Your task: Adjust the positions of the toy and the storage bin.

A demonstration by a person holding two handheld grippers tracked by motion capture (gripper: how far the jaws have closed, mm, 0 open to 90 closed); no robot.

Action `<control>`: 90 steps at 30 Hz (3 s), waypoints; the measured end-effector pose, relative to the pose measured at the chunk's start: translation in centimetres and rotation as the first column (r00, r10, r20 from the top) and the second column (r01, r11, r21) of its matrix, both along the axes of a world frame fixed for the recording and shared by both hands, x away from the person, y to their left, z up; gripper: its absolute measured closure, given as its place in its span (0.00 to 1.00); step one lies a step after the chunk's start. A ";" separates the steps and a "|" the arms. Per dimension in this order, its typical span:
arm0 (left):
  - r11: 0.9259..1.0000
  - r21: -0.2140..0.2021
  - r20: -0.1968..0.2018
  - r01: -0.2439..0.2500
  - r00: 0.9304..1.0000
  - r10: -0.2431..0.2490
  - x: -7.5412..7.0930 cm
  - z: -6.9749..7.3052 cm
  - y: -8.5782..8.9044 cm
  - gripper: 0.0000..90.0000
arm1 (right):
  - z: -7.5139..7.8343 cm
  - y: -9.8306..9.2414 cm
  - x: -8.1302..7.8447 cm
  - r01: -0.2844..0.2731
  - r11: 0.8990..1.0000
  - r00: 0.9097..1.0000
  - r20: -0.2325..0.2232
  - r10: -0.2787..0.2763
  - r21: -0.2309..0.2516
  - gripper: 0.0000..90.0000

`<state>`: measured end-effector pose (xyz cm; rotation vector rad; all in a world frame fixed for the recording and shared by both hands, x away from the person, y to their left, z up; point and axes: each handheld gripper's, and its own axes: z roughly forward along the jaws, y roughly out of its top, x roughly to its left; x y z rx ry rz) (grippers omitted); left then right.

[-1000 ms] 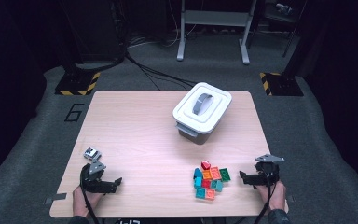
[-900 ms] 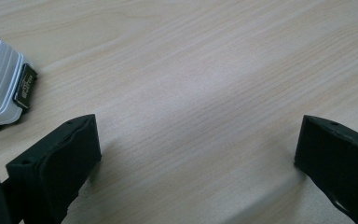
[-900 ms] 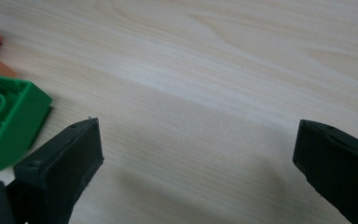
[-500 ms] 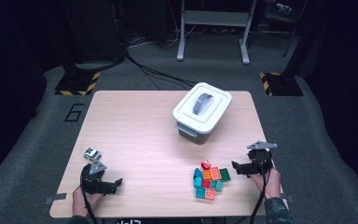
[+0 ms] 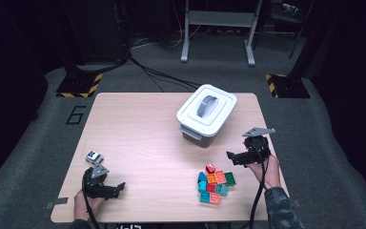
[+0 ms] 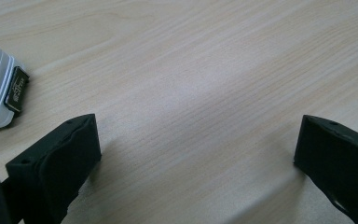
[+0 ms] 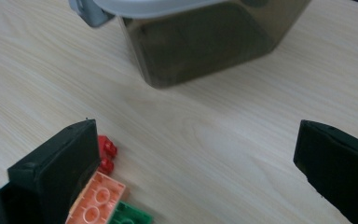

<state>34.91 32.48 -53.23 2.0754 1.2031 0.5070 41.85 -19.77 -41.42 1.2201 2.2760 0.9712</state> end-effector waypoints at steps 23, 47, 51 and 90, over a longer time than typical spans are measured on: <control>1.000 -0.001 0.003 -0.002 1.000 0.002 0.0 0.0 0.0 0.01 | 4.4 7.6 4.6 -0.168 0.985 0.984 0.047 0.170 -0.049 0.20; 1.000 0.003 -0.006 -0.001 1.000 0.001 0.0 0.1 0.1 0.01 | 2.8 13.6 8.6 -0.230 0.964 0.973 -0.014 0.230 -0.131 0.68; 1.000 0.003 0.000 -0.007 1.000 0.007 0.0 0.0 0.1 0.01 | 2.8 13.7 8.5 -0.222 0.967 0.975 -0.015 0.222 -0.126 0.73; 1.000 0.004 -0.001 -0.008 1.000 0.008 0.0 0.0 0.1 0.01 | 2.5 15.8 3.9 -0.352 0.936 0.936 -0.032 0.351 -0.028 0.74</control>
